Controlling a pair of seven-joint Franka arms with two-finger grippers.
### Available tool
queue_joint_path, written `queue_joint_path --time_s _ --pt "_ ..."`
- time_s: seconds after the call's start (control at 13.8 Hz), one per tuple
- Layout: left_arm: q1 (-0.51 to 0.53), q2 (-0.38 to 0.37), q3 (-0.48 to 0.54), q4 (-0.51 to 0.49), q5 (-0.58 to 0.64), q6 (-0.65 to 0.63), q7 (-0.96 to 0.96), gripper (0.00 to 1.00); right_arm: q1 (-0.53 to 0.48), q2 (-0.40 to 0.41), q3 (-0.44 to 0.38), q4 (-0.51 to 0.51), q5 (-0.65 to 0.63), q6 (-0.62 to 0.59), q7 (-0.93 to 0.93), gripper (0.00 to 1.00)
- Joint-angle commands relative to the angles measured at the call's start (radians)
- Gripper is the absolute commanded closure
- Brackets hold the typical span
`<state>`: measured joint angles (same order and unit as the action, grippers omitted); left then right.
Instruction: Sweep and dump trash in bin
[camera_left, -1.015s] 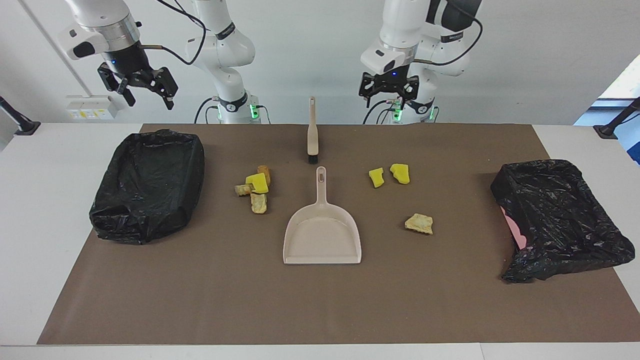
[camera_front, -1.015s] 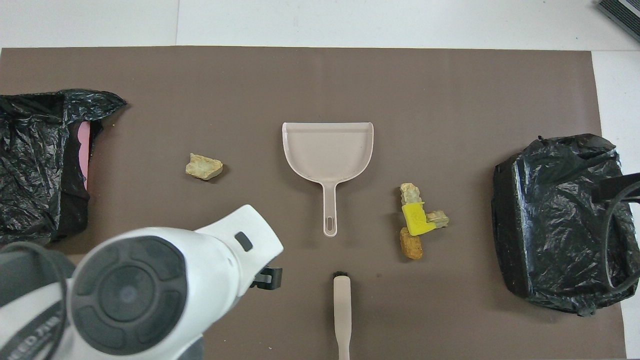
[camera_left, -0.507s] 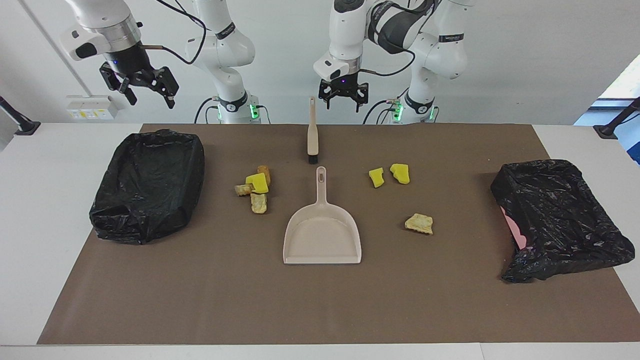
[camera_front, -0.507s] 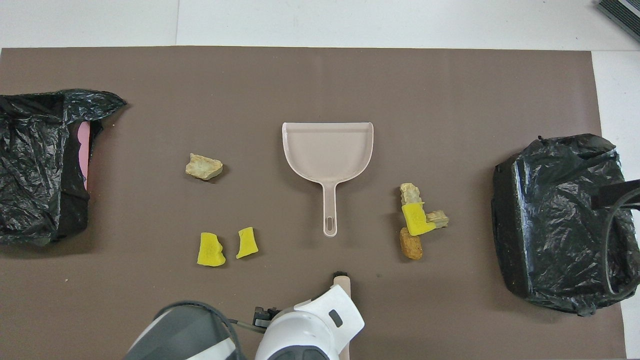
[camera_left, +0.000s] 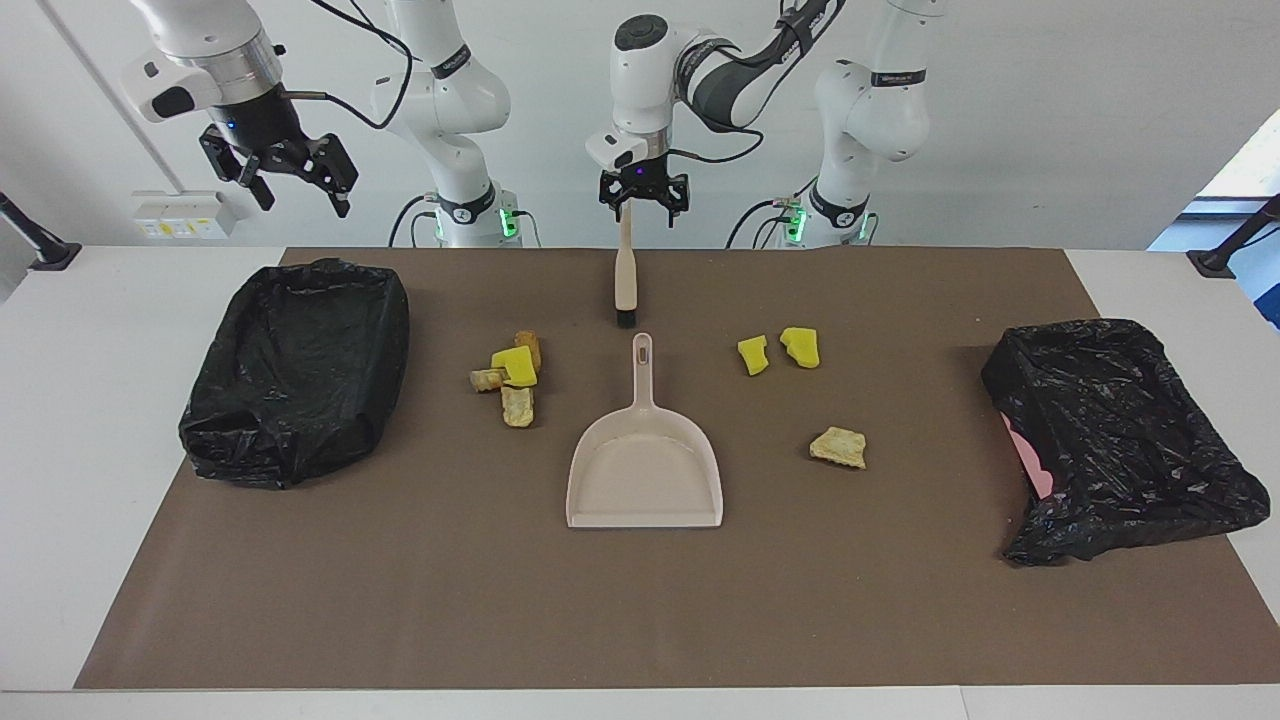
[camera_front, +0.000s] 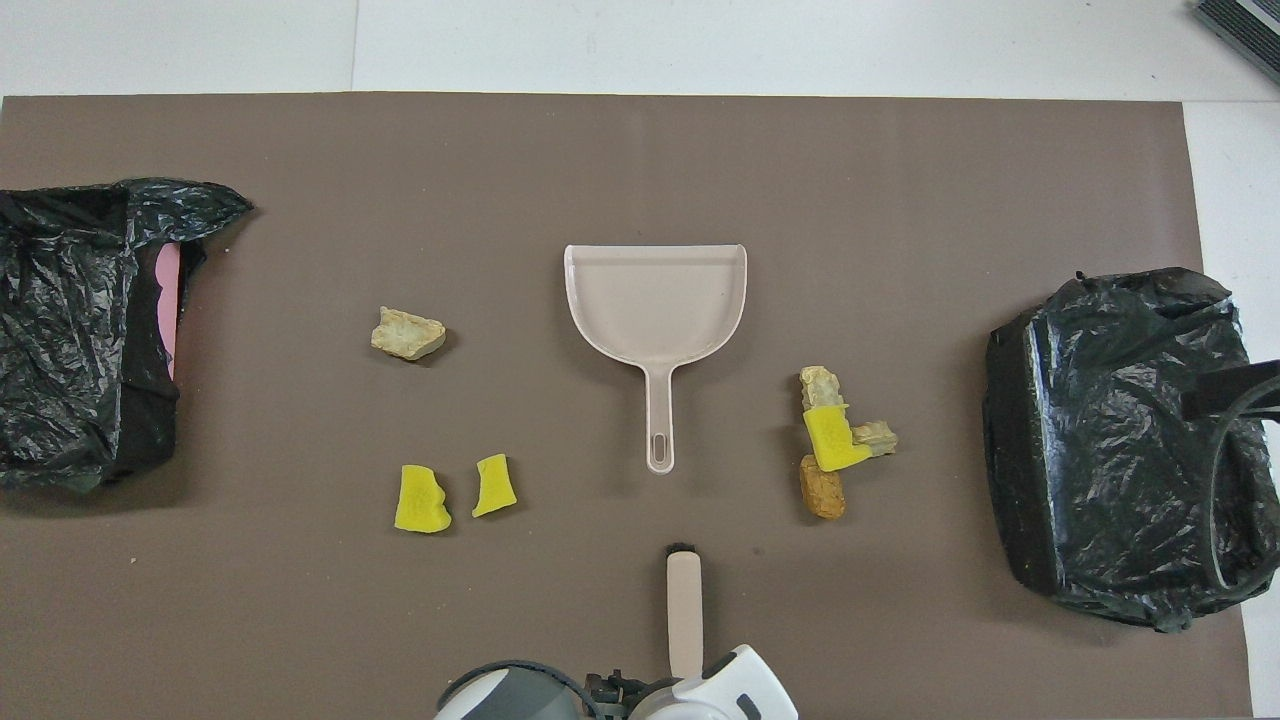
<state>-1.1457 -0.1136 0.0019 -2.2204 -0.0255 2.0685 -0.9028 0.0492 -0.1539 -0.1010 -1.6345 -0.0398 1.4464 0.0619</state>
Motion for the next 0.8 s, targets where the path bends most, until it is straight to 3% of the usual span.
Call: queue_joint_path --time_s 0.0,0.43,0.72 --pt "-0.046 0.014 0.02 -0.041 -0.008 0.065 -0.044 0.0 -0.012 -0.026 0.006 -0.024 0.001 -0.02 -0.033 0.0" --pt "-0.097 0.014 0.018 -0.087 -0.019 0.111 -0.047 0.0 -0.012 -0.026 0.006 -0.024 0.0 -0.02 -0.033 0.0" --pt "-0.155 0.112 0.018 -0.091 -0.028 0.174 -0.071 0.0 -0.012 -0.027 0.004 -0.03 0.0 -0.02 -0.034 0.0"
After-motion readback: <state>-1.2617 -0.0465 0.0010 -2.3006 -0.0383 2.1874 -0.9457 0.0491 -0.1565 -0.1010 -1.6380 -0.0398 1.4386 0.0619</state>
